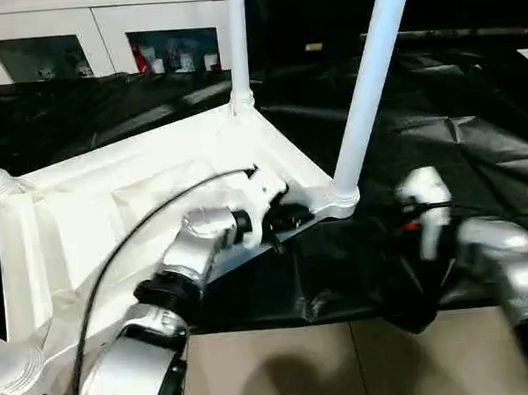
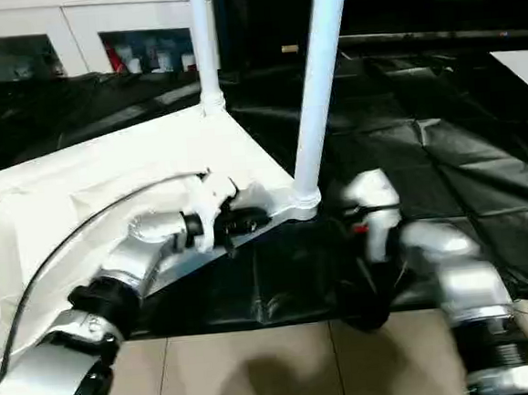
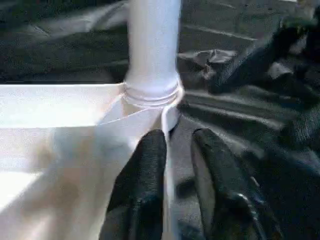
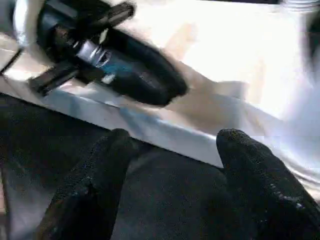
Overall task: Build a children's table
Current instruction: Rotate leg to tighten
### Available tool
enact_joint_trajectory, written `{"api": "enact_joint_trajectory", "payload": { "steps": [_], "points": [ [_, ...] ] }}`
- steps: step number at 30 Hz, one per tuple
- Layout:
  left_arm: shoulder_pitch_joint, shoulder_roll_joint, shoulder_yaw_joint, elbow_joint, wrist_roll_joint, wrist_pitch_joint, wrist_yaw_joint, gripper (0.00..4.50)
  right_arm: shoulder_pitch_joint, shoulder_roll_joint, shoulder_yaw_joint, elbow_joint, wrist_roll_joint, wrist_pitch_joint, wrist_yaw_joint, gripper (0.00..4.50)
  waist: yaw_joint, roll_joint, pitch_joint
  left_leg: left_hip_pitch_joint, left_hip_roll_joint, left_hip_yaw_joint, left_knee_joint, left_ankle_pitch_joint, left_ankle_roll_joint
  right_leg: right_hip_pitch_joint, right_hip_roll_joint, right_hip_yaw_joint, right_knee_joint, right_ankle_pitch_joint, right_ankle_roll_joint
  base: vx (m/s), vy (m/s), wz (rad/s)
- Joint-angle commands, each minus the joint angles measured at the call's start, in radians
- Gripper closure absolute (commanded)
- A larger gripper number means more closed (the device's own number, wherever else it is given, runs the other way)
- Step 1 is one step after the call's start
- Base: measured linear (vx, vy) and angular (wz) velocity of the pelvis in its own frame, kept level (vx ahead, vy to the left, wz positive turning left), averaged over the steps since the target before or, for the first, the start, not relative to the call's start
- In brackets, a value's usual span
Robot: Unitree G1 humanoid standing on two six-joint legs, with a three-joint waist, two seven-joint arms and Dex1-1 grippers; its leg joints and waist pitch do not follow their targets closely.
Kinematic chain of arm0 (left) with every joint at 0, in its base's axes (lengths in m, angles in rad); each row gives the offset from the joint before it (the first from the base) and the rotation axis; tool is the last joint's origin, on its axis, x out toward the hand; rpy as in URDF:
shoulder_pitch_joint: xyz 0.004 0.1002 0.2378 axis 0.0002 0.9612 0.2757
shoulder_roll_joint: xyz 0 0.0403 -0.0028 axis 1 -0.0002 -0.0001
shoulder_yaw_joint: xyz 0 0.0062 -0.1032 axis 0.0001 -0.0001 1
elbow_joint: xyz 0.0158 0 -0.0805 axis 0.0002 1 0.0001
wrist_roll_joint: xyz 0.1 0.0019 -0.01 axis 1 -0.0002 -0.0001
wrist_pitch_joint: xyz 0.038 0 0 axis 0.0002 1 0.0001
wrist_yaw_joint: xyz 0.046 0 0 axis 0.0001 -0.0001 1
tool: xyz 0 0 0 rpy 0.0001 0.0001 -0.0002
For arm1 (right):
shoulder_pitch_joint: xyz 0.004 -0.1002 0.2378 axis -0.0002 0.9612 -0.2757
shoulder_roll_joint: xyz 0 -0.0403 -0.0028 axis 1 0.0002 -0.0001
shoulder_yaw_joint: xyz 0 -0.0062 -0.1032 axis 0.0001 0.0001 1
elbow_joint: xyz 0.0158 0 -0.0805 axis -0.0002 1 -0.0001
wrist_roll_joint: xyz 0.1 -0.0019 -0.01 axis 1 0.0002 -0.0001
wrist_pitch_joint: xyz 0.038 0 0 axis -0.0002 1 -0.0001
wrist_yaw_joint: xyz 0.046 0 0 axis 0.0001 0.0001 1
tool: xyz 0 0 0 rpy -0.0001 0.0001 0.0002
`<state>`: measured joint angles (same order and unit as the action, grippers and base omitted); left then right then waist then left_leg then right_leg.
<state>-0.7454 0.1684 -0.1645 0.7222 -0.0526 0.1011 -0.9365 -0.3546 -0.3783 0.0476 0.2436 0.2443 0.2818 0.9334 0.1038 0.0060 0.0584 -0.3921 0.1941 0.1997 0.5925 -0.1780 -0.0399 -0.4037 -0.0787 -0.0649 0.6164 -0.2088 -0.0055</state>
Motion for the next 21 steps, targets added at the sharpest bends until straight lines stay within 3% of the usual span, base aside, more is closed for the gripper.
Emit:
{"api": "enact_joint_trajectory", "payload": {
  "steps": [1, 4, 6, 7, 8, 9, 11, 12, 13, 14, 15, 16, 21],
  "points": [
    [0.048, 0.073, 0.025, -0.137, -0.027, 0.099, -0.045, 3.19, -0.014, 0.031, 0.0, -0.022, 0.004, -0.001, -0.046, 1.51, 0.006, -0.015, -0.073, 0.023, 0.052, -0.022, -0.058, -0.062, 0.123, 0.052, -0.081, 0.045, -0.051, 0.015, -0.286, 0.0, 0.0, 0.0],
    [0.119, 0.162, 0.037, -0.305, -0.062, 0.215, -0.102, 3.03, -0.028, 0.079, 0.01, -0.028, 0.01, 0.005, -0.079, 1.51, 0.001, -0.012, -0.07, 0.027, 0.049, -0.02, -0.063, -0.079, 0.09, 0.047, -0.073, 0.045, -0.054, -0.012, -0.276, 0.0, 0.0, 0.0],
    [0.164, 0.218, 0.032, -0.395, -0.076, 0.271, -0.143, 2.91, -0.036, 0.105, 0.015, -0.023, 0.009, 0.001, -0.099, 1.51, 0.001, -0.007, -0.073, 0.027, 0.053, -0.023, -0.065, -0.073, 0.078, 0.05, -0.077, 0.046, -0.047, -0.002, -0.275, 0.0, 0.0, 0.0],
    [0.256, 0.328, 0.018, -0.56, -0.099, 0.371, -0.218, 2.78, -0.064, 0.16, 0.015, 0.012, -0.005, -0.024, -0.159, 1.51, 0.0, -0.003, -0.072, 0.032, 0.053, -0.023, -0.068, -0.083, 0.06, 0.045, -0.075, 0.046, -0.045, -0.008, -0.273, 0.0, 0.0, 0.0],
    [0.261, 0.334, 0.018, -0.568, -0.101, 0.375, -0.221, 2.69, -0.066, 0.163, 0.015, 0.015, -0.006, -0.025, -0.164, 1.51, -0.01, -0.006, -0.067, 0.023, 0.051, -0.024, -0.075, -0.086, 0.053, 0.046, -0.072, 0.046, -0.045, -0.025, -0.267, 0.0, 0.0, 0.0],
    [0.296, 0.373, 0.015, -0.623, -0.111, 0.406, -0.242, 2.67, -0.081, 0.187, 0.01, 0.037, -0.013, -0.036, -0.195, 1.51, -0.009, -0.003, -0.068, 0.033, 0.05, -0.021, -0.074, -0.099, 0.043, 0.041, -0.069, 0.045, -0.047, -0.039, -0.265, 0.0, 0.0, 0.0],
    [0.324, 0.403, 0.015, -0.668, -0.121, 0.435, -0.254, 2.46, -0.093, 0.207, 0.006, 0.055, -0.02, -0.047, -0.223, 1.51, -0.008, 0.003, -0.064, 0.04, 0.046, -0.016, -0.074, -0.115, 0.021, 0.035, -0.065, 0.049, -0.055, -0.067, -0.257, 0.0, 0.0, 0.0],
    [0.378, 0.438, 0.024, -0.744, -0.147, 0.494, -0.251, 2.33, -0.134, 0.244, -0.008, 0.119, -0.036, -0.08, -0.291, 1.51, -0.004, -0.002, -0.065, 0.044, 0.048, -0.014, -0.074, -0.126, 0.012, 0.034, -0.066, 0.05, -0.053, -0.066, -0.257, 0.0, 0.0, 0.0],
    [0.403, 0.449, 0.03, -0.787, -0.16, 0.534, -0.24, 2.26, -0.156, 0.262, -0.017, 0.154, -0.044, -0.091, -0.329, 1.51, -0.005, -0.006, -0.062, 0.031, 0.045, -0.019, -0.08, -0.122, 0.003, 0.041, -0.069, 0.049, -0.049, -0.079, -0.253, 0.0, 0.0, 0.0],
    [0.428, 0.455, 0.035, -0.818, -0.162, 0.551, -0.227, 2.22, -0.18, 0.276, -0.025, 0.194, -0.058, -0.106, -0.371, 1.51, -0.004, -0.006, -0.063, 0.039, 0.047, -0.017, -0.08, -0.133, -0.013, 0.035, -0.069, 0.05, -0.051, -0.09, -0.247, 0.0, 0.0, 0.0],
    [0.442, 0.457, 0.037, -0.835, -0.161, 0.559, -0.219, 2.14, -0.193, 0.284, -0.029, 0.216, -0.067, -0.114, -0.395, 1.51, -0.006, -0.003, -0.064, 0.037, 0.046, -0.018, -0.08, -0.132, -0.02, 0.036, -0.069, 0.05, -0.049, -0.09, -0.249, 0.0, 0.0, 0.0],
    [0.458, 0.449, 0.041, -0.848, -0.147, 0.569, -0.188, 2.02, -0.218, 0.294, -0.035, 0.257, -0.074, -0.126, -0.425, 1.51, -0.003, -0.012, -0.061, 0.042, 0.043, -0.014, -0.081, -0.15, -0.025, 0.034, -0.064, 0.05, -0.057, -0.107, -0.235, 0.0, 0.0, 0.0],
    [0.514, 0.45, 0.029, -0.893, -0.075, 0.597, -0.088, 1.58, -0.312, 0.315, -0.063, 0.413, -0.101, -0.179, -0.557, 1.51, 0.003, -0.017, -0.062, 0.039, 0.041, -0.018, -0.083, -0.167, -0.054, 0.04, -0.068, 0.054, -0.056, -0.12, -0.199, 0.0, 0.0, 0.0]
  ]
}}
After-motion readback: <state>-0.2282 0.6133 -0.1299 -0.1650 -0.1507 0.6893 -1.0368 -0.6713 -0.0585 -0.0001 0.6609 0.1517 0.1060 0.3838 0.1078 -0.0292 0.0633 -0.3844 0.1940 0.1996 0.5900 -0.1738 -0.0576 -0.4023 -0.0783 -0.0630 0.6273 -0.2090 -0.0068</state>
